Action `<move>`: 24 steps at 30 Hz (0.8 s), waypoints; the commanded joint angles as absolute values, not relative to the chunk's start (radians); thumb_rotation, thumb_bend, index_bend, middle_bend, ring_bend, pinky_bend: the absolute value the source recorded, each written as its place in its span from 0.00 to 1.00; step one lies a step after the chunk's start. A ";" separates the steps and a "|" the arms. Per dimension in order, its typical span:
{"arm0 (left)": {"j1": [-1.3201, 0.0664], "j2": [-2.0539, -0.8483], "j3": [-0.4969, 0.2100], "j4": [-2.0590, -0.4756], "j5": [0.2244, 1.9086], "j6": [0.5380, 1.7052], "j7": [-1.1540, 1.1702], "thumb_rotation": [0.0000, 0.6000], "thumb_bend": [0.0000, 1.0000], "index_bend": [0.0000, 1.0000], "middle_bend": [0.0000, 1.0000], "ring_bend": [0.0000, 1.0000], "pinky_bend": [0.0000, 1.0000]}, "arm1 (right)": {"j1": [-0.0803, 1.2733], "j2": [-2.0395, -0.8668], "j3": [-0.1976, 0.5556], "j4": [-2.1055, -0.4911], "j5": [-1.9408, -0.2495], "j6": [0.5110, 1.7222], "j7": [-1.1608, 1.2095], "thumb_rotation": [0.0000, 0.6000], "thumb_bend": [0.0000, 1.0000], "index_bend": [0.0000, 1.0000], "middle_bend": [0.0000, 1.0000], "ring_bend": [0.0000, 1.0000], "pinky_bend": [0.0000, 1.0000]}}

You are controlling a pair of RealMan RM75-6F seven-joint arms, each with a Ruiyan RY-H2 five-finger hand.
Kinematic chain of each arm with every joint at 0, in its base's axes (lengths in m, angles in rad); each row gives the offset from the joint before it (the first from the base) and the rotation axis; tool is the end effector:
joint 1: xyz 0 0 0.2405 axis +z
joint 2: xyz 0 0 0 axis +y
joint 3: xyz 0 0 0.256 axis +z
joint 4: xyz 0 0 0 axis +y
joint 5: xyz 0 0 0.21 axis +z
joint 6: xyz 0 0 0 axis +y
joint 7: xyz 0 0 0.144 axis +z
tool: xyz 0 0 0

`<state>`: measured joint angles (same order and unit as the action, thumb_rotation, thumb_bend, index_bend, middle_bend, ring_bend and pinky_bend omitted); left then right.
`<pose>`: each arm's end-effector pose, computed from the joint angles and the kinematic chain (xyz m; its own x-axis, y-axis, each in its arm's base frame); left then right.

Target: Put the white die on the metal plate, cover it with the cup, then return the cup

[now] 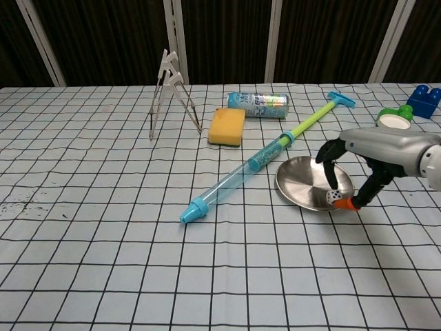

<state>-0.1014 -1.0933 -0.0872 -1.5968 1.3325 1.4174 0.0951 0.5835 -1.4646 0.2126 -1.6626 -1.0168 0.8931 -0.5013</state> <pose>-0.3351 0.1929 0.1755 0.4910 0.0343 0.8705 0.8601 0.1397 -0.4907 -0.1761 -0.3050 -0.0049 0.4275 -0.3868 0.8171 -0.8987 -0.2797 0.3378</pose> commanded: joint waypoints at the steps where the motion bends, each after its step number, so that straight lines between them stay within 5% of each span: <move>1: -0.101 -1.093 -0.089 -1.595 1.329 1.417 0.093 1.00 0.46 0.16 0.00 0.00 0.04 | 0.630 -1.506 0.235 -1.600 -0.978 0.860 -0.505 1.00 0.35 0.62 0.23 0.14 0.00; 24: -0.106 -1.099 -0.091 -1.590 1.321 1.409 0.108 1.00 0.46 0.16 0.00 0.00 0.04 | 0.749 -1.612 0.248 -1.351 -0.908 0.785 -0.455 1.00 0.35 0.62 0.23 0.14 0.00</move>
<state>-0.1064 -1.0989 -0.0912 -1.5898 1.3208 1.4094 0.1080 0.7399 -1.6015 0.2491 -1.3665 -0.9143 0.7935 -0.4594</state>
